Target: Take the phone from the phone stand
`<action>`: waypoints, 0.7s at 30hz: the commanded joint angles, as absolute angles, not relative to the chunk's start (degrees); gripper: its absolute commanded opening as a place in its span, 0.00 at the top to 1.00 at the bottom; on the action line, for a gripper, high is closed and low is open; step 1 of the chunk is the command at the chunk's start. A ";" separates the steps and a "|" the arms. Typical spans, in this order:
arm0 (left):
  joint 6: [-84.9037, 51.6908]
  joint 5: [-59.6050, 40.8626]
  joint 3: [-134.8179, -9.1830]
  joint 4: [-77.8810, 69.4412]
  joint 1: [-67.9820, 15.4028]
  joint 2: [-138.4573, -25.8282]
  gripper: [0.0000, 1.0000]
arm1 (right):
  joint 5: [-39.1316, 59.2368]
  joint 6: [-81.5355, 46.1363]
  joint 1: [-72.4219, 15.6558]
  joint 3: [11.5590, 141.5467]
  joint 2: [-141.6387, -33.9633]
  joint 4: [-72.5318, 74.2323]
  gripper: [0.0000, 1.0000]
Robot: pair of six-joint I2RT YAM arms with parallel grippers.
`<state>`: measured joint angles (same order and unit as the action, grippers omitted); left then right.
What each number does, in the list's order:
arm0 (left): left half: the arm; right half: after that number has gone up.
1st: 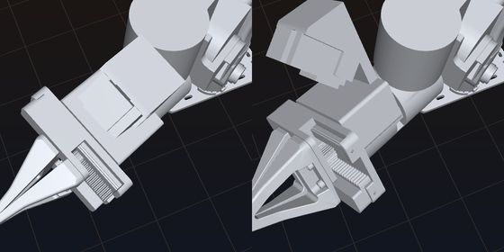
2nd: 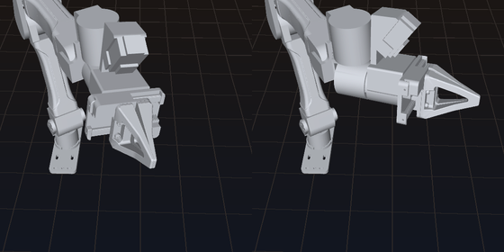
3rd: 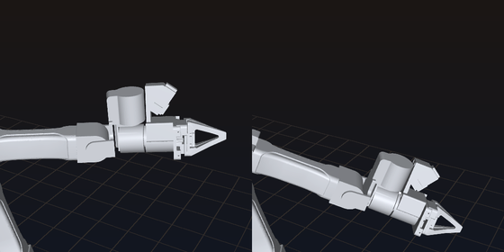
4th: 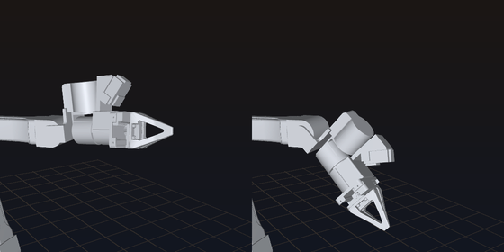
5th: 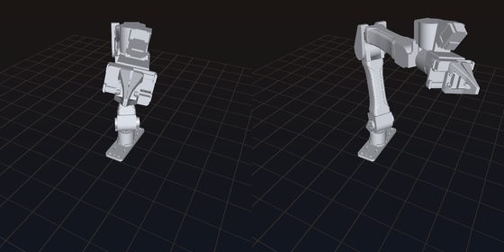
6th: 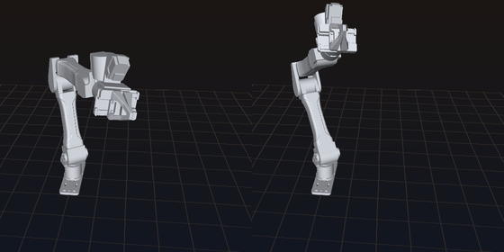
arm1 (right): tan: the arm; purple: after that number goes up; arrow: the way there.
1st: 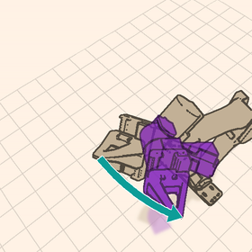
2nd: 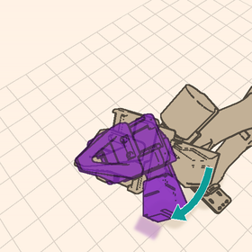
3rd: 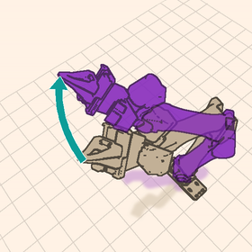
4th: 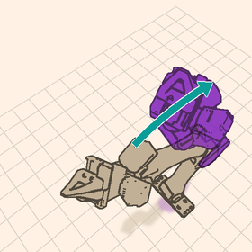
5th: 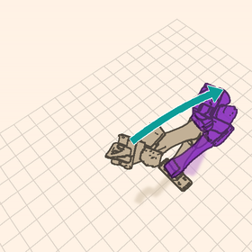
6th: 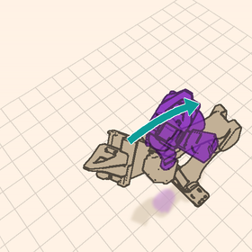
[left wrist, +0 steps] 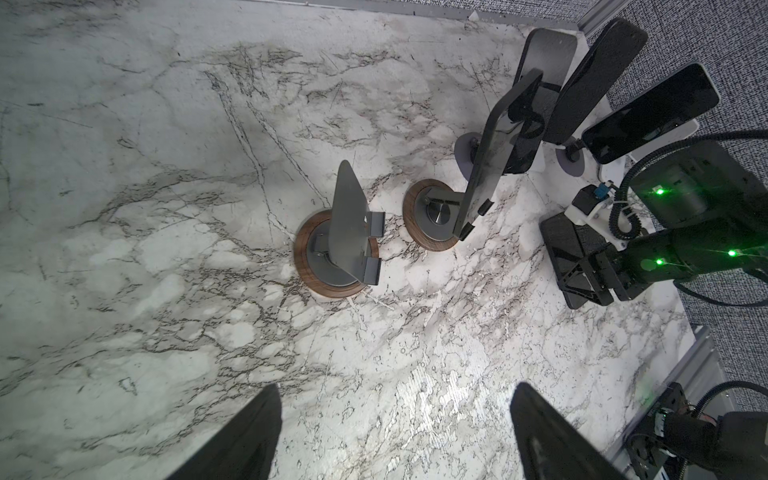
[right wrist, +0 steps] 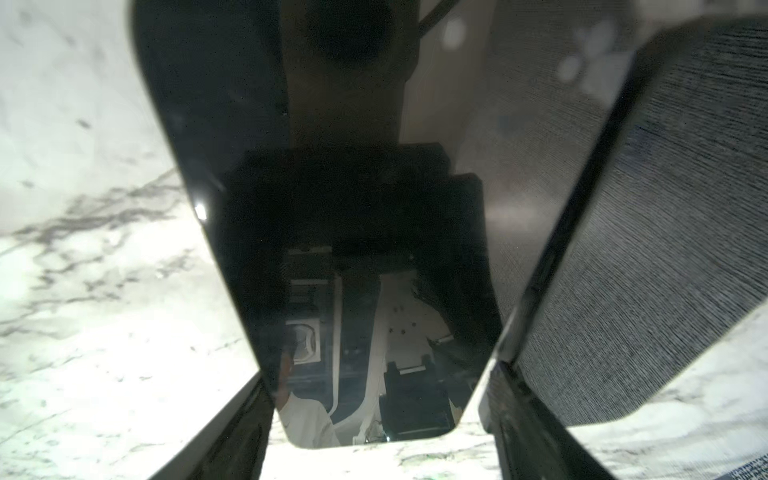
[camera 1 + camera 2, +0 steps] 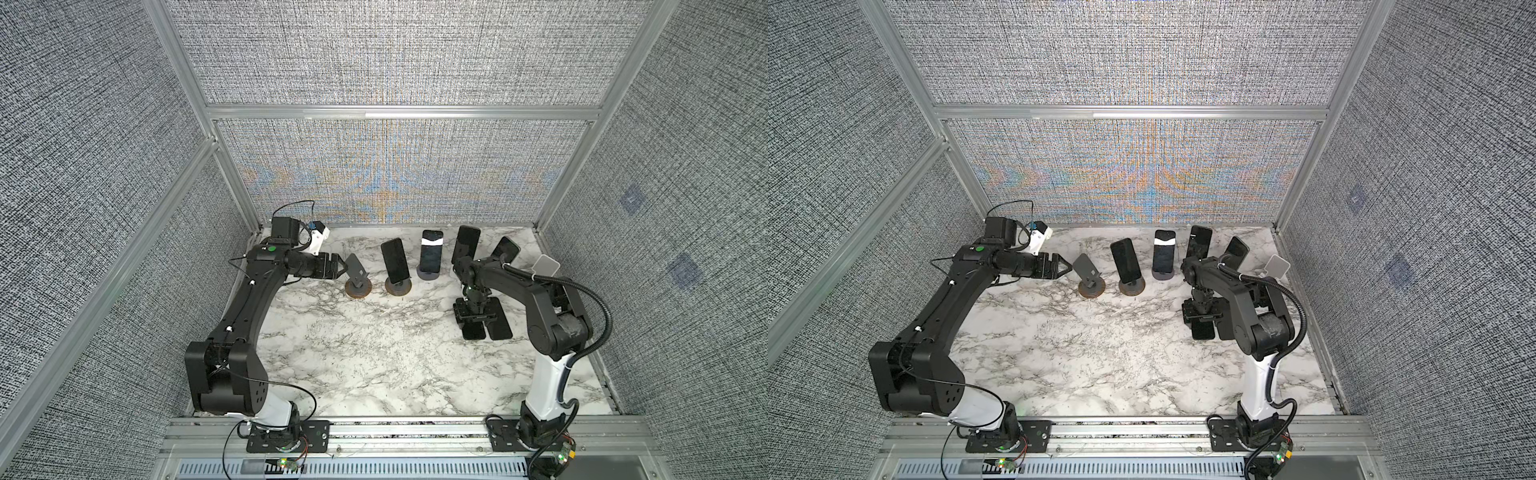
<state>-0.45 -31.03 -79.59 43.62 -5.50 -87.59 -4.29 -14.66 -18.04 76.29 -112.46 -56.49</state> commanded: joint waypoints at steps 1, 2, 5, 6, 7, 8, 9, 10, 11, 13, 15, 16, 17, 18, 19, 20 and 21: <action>0.35 -31.41 -79.93 44.24 -5.45 -87.53 0.13 | -7.55 -14.53 -18.02 75.92 -112.72 -55.80 0.23; 0.28 -31.47 -79.94 44.21 -5.49 -87.43 0.13 | -7.64 -14.57 -18.05 75.98 -112.65 -56.03 0.23; 0.29 -31.50 -79.89 44.25 -5.45 -87.53 0.13 | -7.74 -14.78 -18.28 76.68 -111.78 -57.06 0.23; 0.26 -31.51 -79.90 44.29 -5.52 -87.51 0.13 | -7.82 -15.01 -18.53 76.88 -111.26 -57.54 0.23; 0.33 -31.51 -79.89 44.24 -5.48 -87.56 0.13 | -7.90 -15.51 -18.78 77.22 -110.50 -58.11 0.24; 0.27 -31.47 -79.89 44.24 -5.46 -87.54 0.13 | -8.08 -16.15 -19.28 77.54 -109.57 -58.71 0.24; 0.32 -31.50 -79.89 44.28 -5.48 -87.70 0.13 | -8.24 -16.71 -19.93 77.83 -108.59 -59.17 0.25; 0.33 -31.47 -79.89 44.26 -5.45 -87.75 0.13 | -8.13 -17.49 -20.65 78.24 -107.56 -59.49 0.26; 0.34 -31.47 -79.93 44.26 -5.50 -87.78 0.13 | -7.93 -18.27 -21.59 78.66 -106.68 -59.71 0.28; 0.32 -31.53 -79.89 44.28 -5.45 -87.91 0.13 | -7.27 -19.70 -23.33 79.75 -106.16 -59.83 0.30; 0.18 -31.49 -79.97 44.33 -5.46 -87.98 0.13 | -5.89 -20.85 -24.64 80.55 -106.66 -59.11 0.36; 0.20 -31.60 -79.98 44.31 -5.45 -87.98 0.13 | -4.66 -21.39 -24.89 80.75 -107.10 -58.22 0.40; 0.20 -31.54 -79.98 44.45 -5.45 -88.00 0.13 | -3.29 -21.90 -25.12 80.69 -107.85 -57.17 0.44; 0.25 -31.51 -79.96 44.41 -5.46 -88.05 0.13 | -2.26 -22.21 -25.18 80.60 -108.57 -56.19 0.49; 0.28 -31.47 -79.98 44.41 -5.45 -87.96 0.13 | -1.50 -22.63 -25.36 80.51 -109.29 -55.26 0.51; 0.29 -31.40 -79.94 44.40 -5.45 -87.81 0.13 | -1.15 -22.85 -25.58 80.34 -109.98 -54.49 0.52; 0.28 -31.38 -79.98 44.42 -5.46 -87.68 0.13 | -0.86 -23.01 -25.67 80.10 -110.37 -53.70 0.52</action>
